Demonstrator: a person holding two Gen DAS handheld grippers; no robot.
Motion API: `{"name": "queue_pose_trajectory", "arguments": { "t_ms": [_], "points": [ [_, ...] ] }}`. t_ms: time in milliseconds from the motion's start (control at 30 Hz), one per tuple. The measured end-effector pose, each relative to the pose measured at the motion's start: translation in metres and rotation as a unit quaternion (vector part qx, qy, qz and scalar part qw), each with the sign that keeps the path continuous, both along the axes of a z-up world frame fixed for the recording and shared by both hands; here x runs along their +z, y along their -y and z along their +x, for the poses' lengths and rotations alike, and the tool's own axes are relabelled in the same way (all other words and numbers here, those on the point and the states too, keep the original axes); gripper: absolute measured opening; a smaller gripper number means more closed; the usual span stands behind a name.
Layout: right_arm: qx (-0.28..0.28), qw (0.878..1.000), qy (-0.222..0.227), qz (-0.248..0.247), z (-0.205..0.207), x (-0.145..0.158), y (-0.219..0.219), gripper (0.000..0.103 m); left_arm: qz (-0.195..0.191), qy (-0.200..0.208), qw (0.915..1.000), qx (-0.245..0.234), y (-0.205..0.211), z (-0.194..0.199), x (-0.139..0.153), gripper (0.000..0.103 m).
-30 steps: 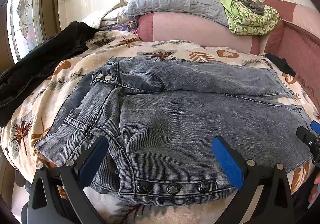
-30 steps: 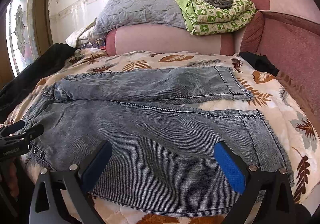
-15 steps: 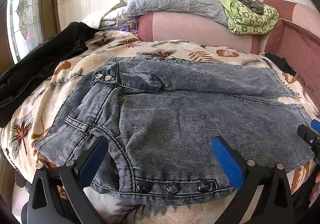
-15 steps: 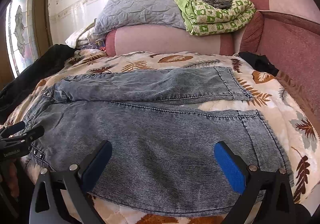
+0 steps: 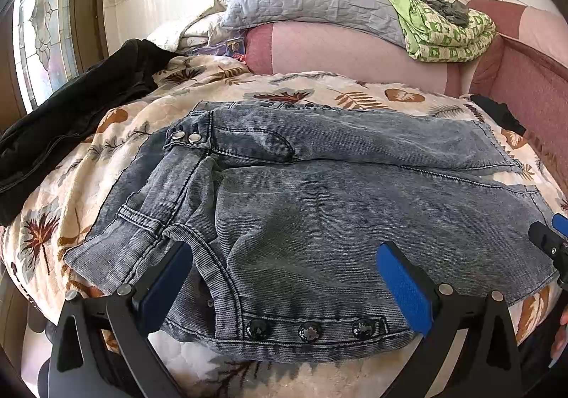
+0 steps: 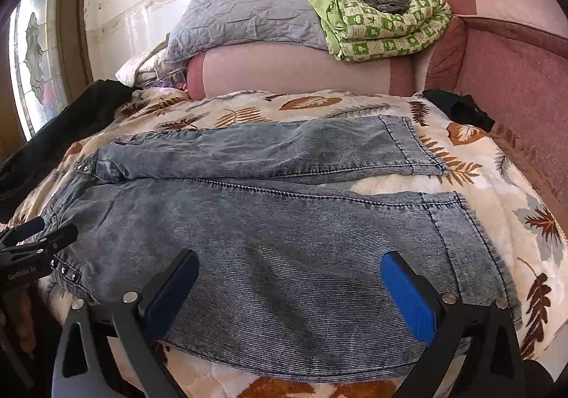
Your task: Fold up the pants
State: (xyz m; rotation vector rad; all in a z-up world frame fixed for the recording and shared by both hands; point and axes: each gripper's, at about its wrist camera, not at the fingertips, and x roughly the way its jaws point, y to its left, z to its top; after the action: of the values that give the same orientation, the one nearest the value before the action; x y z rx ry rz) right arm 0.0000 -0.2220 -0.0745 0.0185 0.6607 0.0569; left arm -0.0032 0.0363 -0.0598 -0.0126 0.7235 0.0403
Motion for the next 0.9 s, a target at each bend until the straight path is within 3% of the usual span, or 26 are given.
{"name": "queue_pose_trajectory", "arguments": {
  "t_ms": [233,367,467,633,767,867,900],
  "points": [
    [0.003,1.000,-0.001,-0.003,0.000,0.000,-0.001,0.103,0.000,0.001,1.0000,0.000,0.000,-0.001,0.000,0.103],
    [0.011,0.999,-0.024,0.027,0.005,0.007,0.009,0.103,-0.016,-0.009,0.9998,-0.007,-0.006,0.000,0.005,0.103],
    [0.010,0.996,-0.046,0.077,0.010,0.023,0.043,0.103,-0.036,-0.016,0.9992,0.002,-0.023,0.004,0.017,0.103],
    [-0.045,0.989,-0.102,0.094,0.030,0.041,0.127,0.103,-0.040,-0.026,0.9979,0.044,-0.069,0.022,0.031,0.103],
    [-0.061,0.977,-0.161,0.125,0.066,0.032,0.182,0.103,-0.077,-0.085,0.9893,0.090,-0.112,0.046,0.013,0.103],
    [-0.062,0.969,-0.192,0.141,0.095,0.018,0.200,0.103,-0.086,-0.140,0.9792,0.118,-0.129,0.058,-0.014,0.103],
    [-0.060,0.968,-0.202,0.139,0.104,0.013,0.201,0.102,-0.090,-0.140,0.9785,0.121,-0.129,0.058,-0.016,0.103]
  ]
}}
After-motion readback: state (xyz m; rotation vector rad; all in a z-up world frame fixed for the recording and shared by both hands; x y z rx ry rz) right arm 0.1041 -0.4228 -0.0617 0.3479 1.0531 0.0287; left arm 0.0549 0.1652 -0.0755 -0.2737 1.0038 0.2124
